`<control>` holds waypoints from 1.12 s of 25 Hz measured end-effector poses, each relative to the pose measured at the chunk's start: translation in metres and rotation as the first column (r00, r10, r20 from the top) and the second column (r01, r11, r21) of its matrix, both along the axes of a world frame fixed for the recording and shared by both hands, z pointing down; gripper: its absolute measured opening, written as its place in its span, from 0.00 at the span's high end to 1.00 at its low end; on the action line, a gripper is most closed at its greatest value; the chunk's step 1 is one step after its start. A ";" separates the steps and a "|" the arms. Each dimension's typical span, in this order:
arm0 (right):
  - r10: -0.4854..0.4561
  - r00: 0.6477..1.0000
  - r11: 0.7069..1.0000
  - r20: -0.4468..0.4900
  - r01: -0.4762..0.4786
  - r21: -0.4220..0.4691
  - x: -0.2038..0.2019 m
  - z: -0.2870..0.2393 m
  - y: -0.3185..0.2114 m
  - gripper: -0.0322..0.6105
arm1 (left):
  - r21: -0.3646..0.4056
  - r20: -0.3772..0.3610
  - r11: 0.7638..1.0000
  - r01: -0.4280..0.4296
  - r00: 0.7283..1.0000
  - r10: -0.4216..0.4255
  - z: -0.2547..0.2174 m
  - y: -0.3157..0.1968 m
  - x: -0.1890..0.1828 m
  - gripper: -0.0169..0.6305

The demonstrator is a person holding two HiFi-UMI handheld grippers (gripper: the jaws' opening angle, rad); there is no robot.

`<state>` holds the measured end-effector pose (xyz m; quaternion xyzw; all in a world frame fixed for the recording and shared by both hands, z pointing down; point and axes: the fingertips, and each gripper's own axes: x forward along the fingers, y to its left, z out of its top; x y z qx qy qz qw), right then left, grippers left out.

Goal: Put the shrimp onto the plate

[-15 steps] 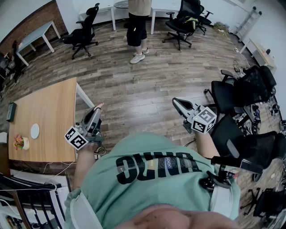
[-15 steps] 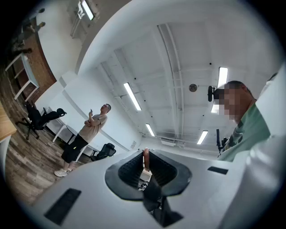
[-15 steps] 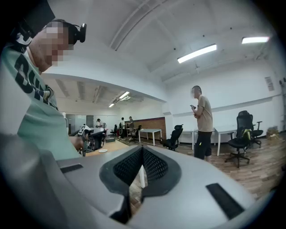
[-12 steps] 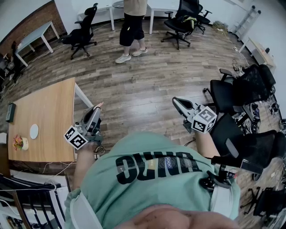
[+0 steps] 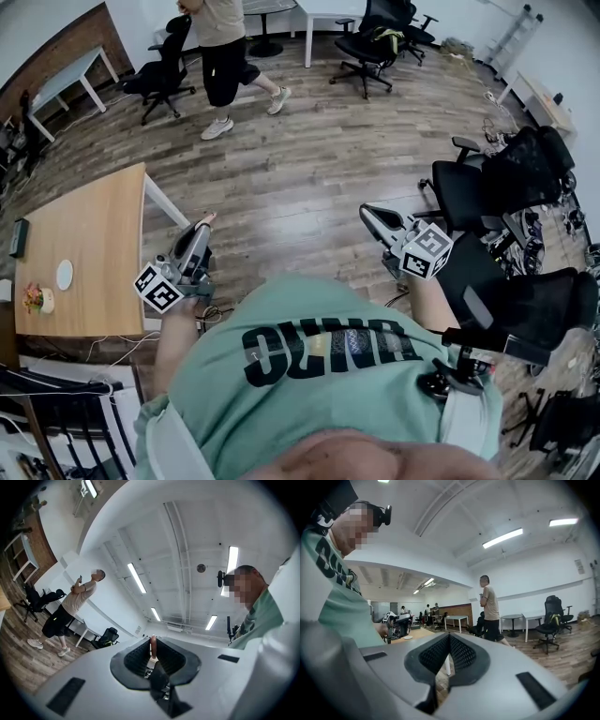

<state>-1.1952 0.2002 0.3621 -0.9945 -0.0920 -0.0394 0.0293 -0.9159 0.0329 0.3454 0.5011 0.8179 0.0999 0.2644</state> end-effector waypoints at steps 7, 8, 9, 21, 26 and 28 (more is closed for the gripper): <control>0.003 1.000 1.000 -0.008 -0.003 0.005 -0.039 0.009 0.005 0.94 | 0.025 -0.006 0.999 -0.020 1.000 0.020 0.007 0.014 -0.044 0.91; 0.004 1.000 1.000 -0.009 -0.004 0.006 -0.044 0.010 0.006 0.94 | 0.028 -0.005 0.999 -0.025 1.000 0.025 0.007 0.017 -0.050 0.91; 0.006 1.000 1.000 -0.010 -0.006 0.006 -0.050 0.011 0.007 0.94 | 0.030 -0.006 0.999 -0.031 1.000 0.031 0.007 0.020 -0.057 0.91; 0.105 0.994 0.993 -0.025 -0.103 0.059 -0.097 0.030 0.028 0.94 | 0.057 -0.041 0.992 -0.110 0.993 0.112 0.005 0.056 -0.100 0.91; 0.120 0.992 0.990 -0.031 -0.117 0.074 -0.091 0.032 0.038 0.94 | 0.075 -0.034 0.989 -0.126 0.991 0.128 0.009 0.070 -0.093 0.91; 0.125 0.992 0.990 -0.024 -0.122 0.074 -0.084 0.032 0.041 0.94 | 0.079 -0.024 0.989 -0.129 0.991 0.131 0.012 0.077 -0.085 0.91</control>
